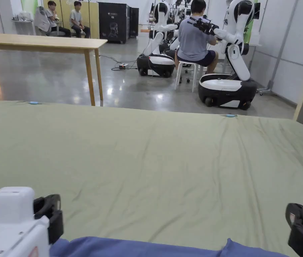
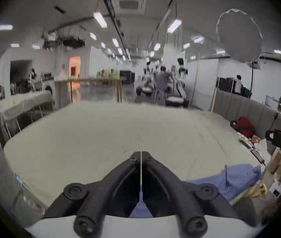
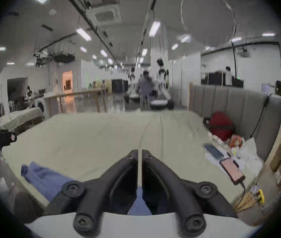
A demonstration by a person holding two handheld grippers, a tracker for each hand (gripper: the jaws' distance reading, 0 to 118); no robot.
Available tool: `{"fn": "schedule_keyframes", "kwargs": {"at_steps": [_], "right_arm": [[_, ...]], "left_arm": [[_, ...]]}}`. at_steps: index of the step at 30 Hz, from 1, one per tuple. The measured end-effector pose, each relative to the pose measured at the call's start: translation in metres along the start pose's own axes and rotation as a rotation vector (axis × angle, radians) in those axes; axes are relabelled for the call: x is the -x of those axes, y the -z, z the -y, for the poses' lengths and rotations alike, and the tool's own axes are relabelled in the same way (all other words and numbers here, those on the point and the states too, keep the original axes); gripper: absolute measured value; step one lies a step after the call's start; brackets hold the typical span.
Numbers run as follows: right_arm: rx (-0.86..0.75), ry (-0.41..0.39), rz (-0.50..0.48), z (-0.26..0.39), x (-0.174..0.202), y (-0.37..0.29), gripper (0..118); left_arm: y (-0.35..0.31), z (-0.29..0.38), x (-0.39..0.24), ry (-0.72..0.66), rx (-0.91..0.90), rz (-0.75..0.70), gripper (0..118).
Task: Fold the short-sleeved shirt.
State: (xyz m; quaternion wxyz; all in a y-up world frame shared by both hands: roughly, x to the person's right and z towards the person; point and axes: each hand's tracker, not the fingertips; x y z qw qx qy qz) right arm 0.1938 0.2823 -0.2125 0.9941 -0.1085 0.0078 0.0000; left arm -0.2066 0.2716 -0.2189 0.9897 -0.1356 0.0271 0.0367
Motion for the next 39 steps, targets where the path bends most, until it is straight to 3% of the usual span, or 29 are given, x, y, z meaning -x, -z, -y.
{"fn": "schedule_keyframes", "kwargs": {"at_steps": [4, 8, 16, 19, 24, 25, 28, 31, 34, 35, 36, 38, 39], "right_arm": [[-0.086, -0.021, 0.014, 0.001, 0.038, -0.006, 2], [-0.097, -0.043, 0.007, 0.006, 0.051, -0.002, 2], [-0.111, -0.073, 0.015, 0.011, 0.071, -0.001, 2], [-0.110, -0.071, 0.015, 0.013, 0.074, -0.002, 2], [-0.098, -0.091, 0.027, 0.019, 0.079, 0.001, 2], [-0.093, -0.091, 0.024, 0.020, 0.080, 0.003, 2], [-0.067, -0.098, 0.015, 0.025, 0.087, 0.007, 2], [-0.045, -0.107, 0.012, 0.030, 0.092, 0.011, 2], [-0.022, -0.113, 0.015, 0.033, 0.093, 0.013, 2], [-0.016, -0.115, 0.018, 0.034, 0.093, 0.013, 2], [-0.011, -0.118, 0.021, 0.035, 0.093, 0.013, 2], [-0.001, -0.125, 0.031, 0.034, 0.091, 0.016, 3], [0.005, -0.125, 0.034, 0.034, 0.090, 0.017, 3]], "left_arm": [[-0.014, 0.002, -0.033, 0.013, -0.105, -0.015, 0], [-0.019, 0.005, -0.044, 0.063, -0.122, -0.032, 0], [-0.015, -0.003, -0.013, 0.100, -0.052, -0.001, 0], [-0.002, -0.006, 0.025, 0.020, 0.078, 0.086, 0], [0.038, -0.003, 0.110, -0.251, 0.367, 0.201, 0], [0.045, -0.002, 0.125, -0.282, 0.375, 0.157, 0], [0.072, 0.003, 0.162, -0.325, 0.516, 0.180, 0], [0.103, 0.021, 0.195, -0.439, 0.707, 0.317, 0], [0.117, 0.038, 0.203, -0.450, 0.803, 0.330, 7], [0.118, 0.041, 0.204, -0.441, 0.780, 0.310, 12], [0.118, 0.045, 0.206, -0.433, 0.787, 0.319, 24], [0.124, 0.055, 0.212, -0.515, 0.822, 0.416, 107], [0.128, 0.062, 0.215, -0.572, 0.840, 0.447, 107]]}}
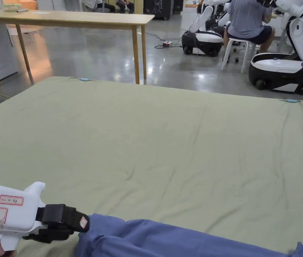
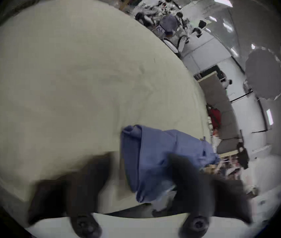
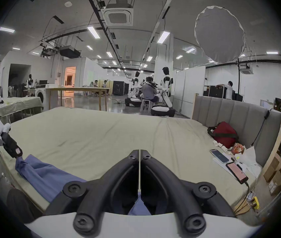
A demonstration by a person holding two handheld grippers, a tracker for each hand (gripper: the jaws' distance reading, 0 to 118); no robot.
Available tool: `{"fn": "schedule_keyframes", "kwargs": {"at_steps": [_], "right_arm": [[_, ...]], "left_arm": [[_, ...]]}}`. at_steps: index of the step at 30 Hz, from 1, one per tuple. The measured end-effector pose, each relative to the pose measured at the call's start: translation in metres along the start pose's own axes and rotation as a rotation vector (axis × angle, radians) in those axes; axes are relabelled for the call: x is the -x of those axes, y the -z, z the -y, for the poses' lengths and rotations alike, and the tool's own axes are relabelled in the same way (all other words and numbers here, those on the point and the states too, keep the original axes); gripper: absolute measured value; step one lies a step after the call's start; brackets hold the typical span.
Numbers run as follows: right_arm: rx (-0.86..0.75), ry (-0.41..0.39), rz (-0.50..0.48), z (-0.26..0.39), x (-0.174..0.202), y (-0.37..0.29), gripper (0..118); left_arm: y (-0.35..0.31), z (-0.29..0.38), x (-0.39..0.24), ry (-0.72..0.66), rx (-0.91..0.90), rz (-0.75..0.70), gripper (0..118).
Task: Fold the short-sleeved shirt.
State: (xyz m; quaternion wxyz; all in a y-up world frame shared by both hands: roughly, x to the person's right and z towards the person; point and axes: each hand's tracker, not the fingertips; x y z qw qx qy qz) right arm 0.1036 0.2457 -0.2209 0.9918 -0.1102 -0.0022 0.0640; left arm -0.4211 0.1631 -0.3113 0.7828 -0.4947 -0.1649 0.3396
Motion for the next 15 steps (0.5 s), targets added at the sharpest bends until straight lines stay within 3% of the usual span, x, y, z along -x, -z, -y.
{"fn": "schedule_keyframes", "kwargs": {"at_steps": [2, 12, 14, 15], "right_arm": [[0.001, 0.004, 0.002, -0.001, -0.003, 0.003, 2], [0.023, 0.017, 0.008, 0.000, -0.007, 0.005, 2], [0.027, 0.020, 0.008, 0.001, -0.008, 0.005, 3], [0.030, 0.020, 0.007, 0.001, -0.009, 0.004, 3]], "left_arm": [[0.009, 0.007, 0.004, -0.008, 0.043, 0.041, 118], [0.053, 0.010, 0.002, -0.061, 0.085, 0.180, 112], [0.054, 0.009, 0.000, -0.092, 0.089, 0.181, 96], [0.054, 0.009, -0.002, -0.083, 0.091, 0.180, 76]]}}
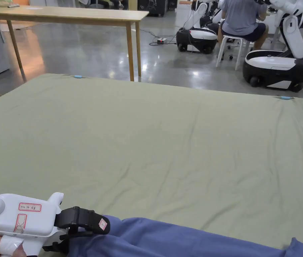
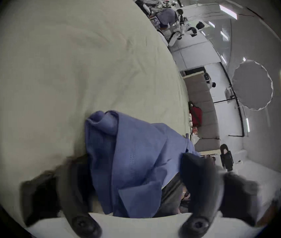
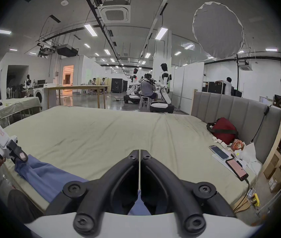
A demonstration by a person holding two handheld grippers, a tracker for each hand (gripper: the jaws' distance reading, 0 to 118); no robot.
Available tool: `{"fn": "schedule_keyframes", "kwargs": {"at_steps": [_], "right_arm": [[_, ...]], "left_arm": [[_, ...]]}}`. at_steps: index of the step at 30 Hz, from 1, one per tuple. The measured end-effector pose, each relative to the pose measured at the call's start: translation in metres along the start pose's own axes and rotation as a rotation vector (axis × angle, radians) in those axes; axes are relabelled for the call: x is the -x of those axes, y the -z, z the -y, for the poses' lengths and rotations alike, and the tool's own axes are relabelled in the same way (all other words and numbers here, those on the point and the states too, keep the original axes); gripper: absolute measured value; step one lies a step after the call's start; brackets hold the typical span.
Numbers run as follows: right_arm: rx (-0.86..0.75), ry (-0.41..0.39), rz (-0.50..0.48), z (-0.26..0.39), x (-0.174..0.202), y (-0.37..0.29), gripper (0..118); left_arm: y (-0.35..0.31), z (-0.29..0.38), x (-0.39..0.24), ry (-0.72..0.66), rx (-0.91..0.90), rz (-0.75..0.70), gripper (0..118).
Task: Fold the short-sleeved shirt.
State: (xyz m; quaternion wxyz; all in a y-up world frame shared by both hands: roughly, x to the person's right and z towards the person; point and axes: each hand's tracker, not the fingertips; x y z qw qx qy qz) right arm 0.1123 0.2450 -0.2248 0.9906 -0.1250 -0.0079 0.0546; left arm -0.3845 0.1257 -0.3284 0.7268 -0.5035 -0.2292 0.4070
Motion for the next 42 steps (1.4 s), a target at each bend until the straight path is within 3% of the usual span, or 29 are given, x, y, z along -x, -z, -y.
{"fn": "schedule_keyframes", "kwargs": {"at_steps": [1, 2, 8, 14, 19, 24, 26, 30, 33, 40, 41, 42], "right_arm": [[-0.001, 0.002, -0.003, 0.000, -0.001, -0.002, 3], [-0.003, 0.003, -0.003, 0.000, -0.002, -0.003, 2], [-0.014, 0.010, 0.000, -0.003, -0.012, -0.008, 3], [-0.038, 0.019, 0.002, -0.008, -0.020, -0.011, 3], [-0.062, 0.032, -0.003, -0.010, -0.026, -0.013, 3], [-0.062, 0.038, -0.011, -0.009, -0.030, -0.013, 3], [-0.064, 0.042, -0.010, -0.007, -0.033, -0.017, 3], [-0.057, 0.058, 0.000, -0.002, -0.040, -0.021, 3], [-0.044, 0.065, 0.003, 0.002, -0.048, -0.023, 3], [-0.020, 0.084, 0.034, 0.011, -0.070, -0.026, 3], [-0.019, 0.084, 0.042, 0.012, -0.072, -0.027, 3], [-0.016, 0.089, 0.051, 0.014, -0.075, -0.027, 3]], "left_arm": [[0.000, 0.000, 0.000, 0.000, 0.001, -0.018, 39], [0.002, -0.001, 0.002, -0.008, 0.002, -0.041, 20], [-0.007, 0.008, 0.001, -0.029, -0.035, -0.037, 7], [-0.057, 0.015, -0.009, -0.022, -0.129, -0.032, 6], [-0.107, 0.028, -0.027, 0.017, -0.221, -0.166, 6], [-0.097, 0.038, -0.084, 0.118, -0.210, -0.276, 6], [-0.083, 0.040, -0.117, 0.184, -0.199, -0.331, 6], [-0.037, 0.042, -0.172, 0.228, -0.127, -0.296, 6], [0.011, 0.050, -0.206, 0.341, -0.065, -0.373, 6], [0.134, 0.062, -0.230, 0.399, 0.092, -0.409, 8], [0.148, 0.064, -0.230, 0.399, 0.097, -0.414, 13], [0.164, 0.064, -0.229, 0.392, 0.094, -0.416, 32]]}}
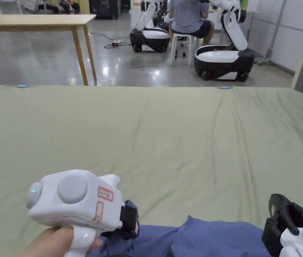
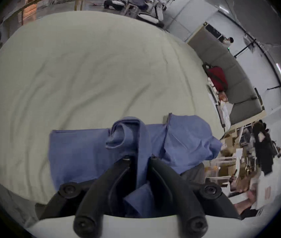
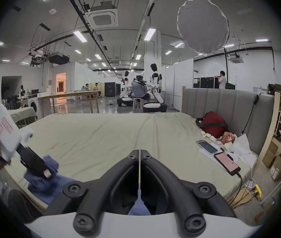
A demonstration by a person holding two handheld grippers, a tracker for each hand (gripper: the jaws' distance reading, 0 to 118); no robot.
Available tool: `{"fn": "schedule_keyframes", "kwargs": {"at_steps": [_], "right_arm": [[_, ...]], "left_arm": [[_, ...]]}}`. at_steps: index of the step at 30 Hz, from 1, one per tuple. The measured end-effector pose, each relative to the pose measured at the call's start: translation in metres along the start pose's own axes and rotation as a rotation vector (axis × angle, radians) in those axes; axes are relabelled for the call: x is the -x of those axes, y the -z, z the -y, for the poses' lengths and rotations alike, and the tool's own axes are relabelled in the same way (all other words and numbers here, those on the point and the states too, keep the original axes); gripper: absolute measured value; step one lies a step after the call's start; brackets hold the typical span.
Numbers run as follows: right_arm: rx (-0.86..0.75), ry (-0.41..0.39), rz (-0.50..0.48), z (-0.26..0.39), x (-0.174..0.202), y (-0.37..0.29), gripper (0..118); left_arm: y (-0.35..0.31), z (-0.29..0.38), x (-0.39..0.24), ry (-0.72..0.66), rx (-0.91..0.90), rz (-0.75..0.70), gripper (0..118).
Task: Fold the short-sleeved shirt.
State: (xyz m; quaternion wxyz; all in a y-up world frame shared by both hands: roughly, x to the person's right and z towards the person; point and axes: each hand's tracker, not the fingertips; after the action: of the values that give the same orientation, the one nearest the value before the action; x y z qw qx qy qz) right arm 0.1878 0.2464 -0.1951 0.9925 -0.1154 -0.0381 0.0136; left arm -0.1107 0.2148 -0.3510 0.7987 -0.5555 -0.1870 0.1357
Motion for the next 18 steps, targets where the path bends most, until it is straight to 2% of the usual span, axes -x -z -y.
{"fn": "schedule_keyframes", "kwargs": {"at_steps": [1, 2, 5, 7, 9, 10, 11, 12, 13, 14, 18], "right_arm": [[0.007, 0.006, 0.002, 0.001, -0.004, 0.000, 3], [0.011, 0.011, 0.008, 0.002, -0.006, 0.001, 3], [0.028, 0.016, 0.025, 0.006, -0.014, 0.002, 3], [0.041, 0.019, 0.039, 0.008, -0.017, 0.004, 3], [0.051, 0.024, 0.040, 0.010, -0.020, 0.006, 3], [0.053, 0.027, 0.041, 0.010, -0.020, 0.007, 3], [0.052, 0.029, 0.043, 0.010, -0.020, 0.008, 3], [0.051, 0.031, 0.041, 0.010, -0.019, 0.009, 3], [0.052, 0.031, 0.038, 0.010, -0.019, 0.010, 3], [0.053, 0.030, 0.036, 0.011, -0.018, 0.011, 3], [0.059, 0.028, 0.022, 0.011, -0.012, 0.013, 3]], "left_arm": [[0.014, 0.000, -0.005, 0.014, 0.006, 0.002, 88], [0.024, 0.000, -0.007, 0.016, 0.010, 0.008, 115], [0.045, 0.006, -0.016, 0.048, 0.056, 0.095, 118], [0.040, 0.006, -0.012, 0.034, 0.061, 0.115, 107], [0.022, 0.007, -0.005, 0.000, 0.027, 0.173, 103], [0.012, 0.007, 0.003, -0.013, -0.007, 0.194, 89], [0.000, 0.008, 0.012, -0.028, -0.051, 0.211, 63], [-0.014, 0.007, 0.017, -0.037, -0.096, 0.219, 24], [-0.019, 0.007, 0.026, -0.066, -0.117, 0.208, 0], [-0.025, 0.005, 0.039, -0.111, -0.145, 0.222, 1], [-0.019, 0.002, 0.069, -0.142, -0.110, 0.207, 1]]}}
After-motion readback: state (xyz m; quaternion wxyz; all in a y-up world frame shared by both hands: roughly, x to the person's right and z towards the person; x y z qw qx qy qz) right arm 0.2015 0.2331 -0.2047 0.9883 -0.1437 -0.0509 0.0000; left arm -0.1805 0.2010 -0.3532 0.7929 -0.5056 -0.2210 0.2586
